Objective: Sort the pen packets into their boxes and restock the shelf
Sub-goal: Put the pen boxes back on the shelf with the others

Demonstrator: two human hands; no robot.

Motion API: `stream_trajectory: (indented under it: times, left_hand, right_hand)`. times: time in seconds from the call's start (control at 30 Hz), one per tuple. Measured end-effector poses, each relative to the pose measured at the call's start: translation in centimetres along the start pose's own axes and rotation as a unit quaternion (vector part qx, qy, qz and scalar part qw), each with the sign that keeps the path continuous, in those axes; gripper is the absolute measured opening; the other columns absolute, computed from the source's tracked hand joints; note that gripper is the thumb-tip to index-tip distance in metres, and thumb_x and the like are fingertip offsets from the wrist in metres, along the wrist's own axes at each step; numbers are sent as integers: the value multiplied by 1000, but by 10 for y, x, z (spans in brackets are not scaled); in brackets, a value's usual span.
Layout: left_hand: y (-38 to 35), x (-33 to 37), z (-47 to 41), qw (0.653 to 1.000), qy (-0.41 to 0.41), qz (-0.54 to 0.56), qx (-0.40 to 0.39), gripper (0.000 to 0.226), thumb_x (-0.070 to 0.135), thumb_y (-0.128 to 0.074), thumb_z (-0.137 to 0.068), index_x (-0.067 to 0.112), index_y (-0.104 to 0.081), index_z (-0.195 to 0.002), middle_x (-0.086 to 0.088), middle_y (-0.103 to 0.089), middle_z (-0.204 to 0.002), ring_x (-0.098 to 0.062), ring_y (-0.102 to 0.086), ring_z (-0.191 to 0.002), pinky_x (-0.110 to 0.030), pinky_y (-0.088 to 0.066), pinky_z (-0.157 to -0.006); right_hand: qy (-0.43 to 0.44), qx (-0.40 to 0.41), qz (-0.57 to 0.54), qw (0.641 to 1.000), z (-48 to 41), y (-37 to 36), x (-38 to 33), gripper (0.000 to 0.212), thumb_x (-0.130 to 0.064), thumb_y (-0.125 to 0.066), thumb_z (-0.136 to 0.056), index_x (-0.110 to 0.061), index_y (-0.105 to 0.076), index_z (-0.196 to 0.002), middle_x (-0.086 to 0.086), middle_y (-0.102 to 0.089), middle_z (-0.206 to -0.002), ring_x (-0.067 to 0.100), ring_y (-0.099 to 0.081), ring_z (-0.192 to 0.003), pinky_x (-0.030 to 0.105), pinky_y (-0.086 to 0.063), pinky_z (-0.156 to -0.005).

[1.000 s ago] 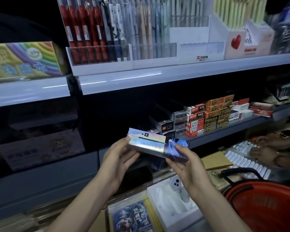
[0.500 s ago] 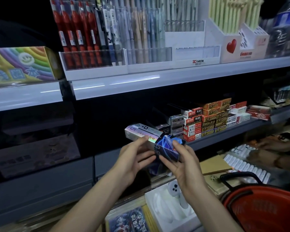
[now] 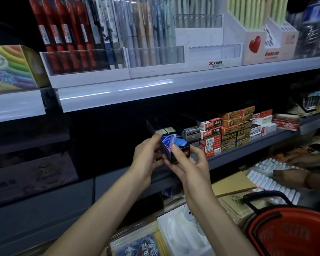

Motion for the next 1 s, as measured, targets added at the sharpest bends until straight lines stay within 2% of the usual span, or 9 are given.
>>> stream_trajectory:
  times: [0.13,0.23,0.3,0.4,0.53,0.7,0.8,0.9,1.0]
  left_hand:
    - [-2,-6,-6,998,-43,-38,-5,30,26,-60,-102,9,-66,-126,-10,-78,-106,-22,-69,-93,-35,-58,-79]
    - [-7,-8,-7,995,-84,-52,-20,54,6,-63,-97,19,-47,-147,6,-79,-94,-11,-74,-95,-34,-59,-90]
    - [-12,-9,-9,991,-106,-76,-40,58,-6,-65,-93,27,-48,-137,10,-76,-97,0,-73,-88,-23,-59,-85]
    - [-18,-11,-12,985,-126,-110,-43,51,-9,-71,-88,38,-56,-102,15,-73,-94,4,-70,-82,-15,-55,-74]
    - [-21,-10,-13,979,-159,-128,-16,48,9,-78,-89,47,-51,-101,16,-68,-101,4,-69,-87,-14,-53,-73]
    - [-21,-9,-17,973,-190,-134,9,41,12,-77,-90,46,-54,-93,12,-69,-100,-16,-71,-95,-19,-56,-78]
    - [-22,-12,-18,974,-188,-129,15,41,10,-76,-91,46,-56,-91,20,-74,-88,-4,-71,-86,-16,-55,-76]
    - [-20,-16,-19,977,-182,-109,25,31,11,-73,-94,37,-66,-110,17,-76,-97,-1,-72,-88,-15,-54,-77]
    - [-9,-18,-13,979,-179,-86,42,47,16,-68,-98,18,-55,-143,4,-73,-120,-5,-71,-104,-23,-57,-88]
  right_hand:
    - [6,13,-6,1000,-18,2,-1,45,-12,-80,-88,-10,-56,-127,16,-77,-114,28,-77,-105,38,-63,-89]
    - [18,19,25,999,-29,4,-6,43,-16,-82,-88,-13,-59,-124,9,-80,-108,22,-77,-102,31,-63,-85]
    - [21,26,44,998,-37,7,-6,45,-19,-83,-87,-12,-60,-125,9,-80,-109,22,-77,-103,31,-63,-86]
    - [18,43,51,998,-47,10,-4,50,-21,-86,-84,-10,-61,-126,10,-79,-108,26,-76,-105,43,-60,-97]
    - [3,47,50,998,-54,13,0,49,-19,-86,-84,-8,-62,-125,10,-80,-106,25,-77,-103,46,-59,-99]
    - [-5,35,41,999,-59,12,-2,47,-15,-83,-87,-6,-60,-127,12,-79,-106,28,-78,-101,43,-62,-92]
    - [-5,32,46,998,-59,14,-2,41,-17,-80,-90,-8,-60,-125,12,-80,-103,27,-78,-98,39,-64,-88]
    - [-14,32,43,998,-58,18,0,26,-18,-70,-97,-11,-65,-122,14,-79,-107,26,-78,-98,33,-64,-79]
    - [-17,24,59,998,-56,20,2,20,-19,-58,-104,-9,-69,-119,16,-79,-108,28,-77,-100,39,-62,-87]
Point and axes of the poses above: each hand's wrist, its own z-axis away from the middle knuckle, its own y-axis out of the back of the hand, x = y × z, the point moved 8 cm from there along -z, towards the middle knuckle
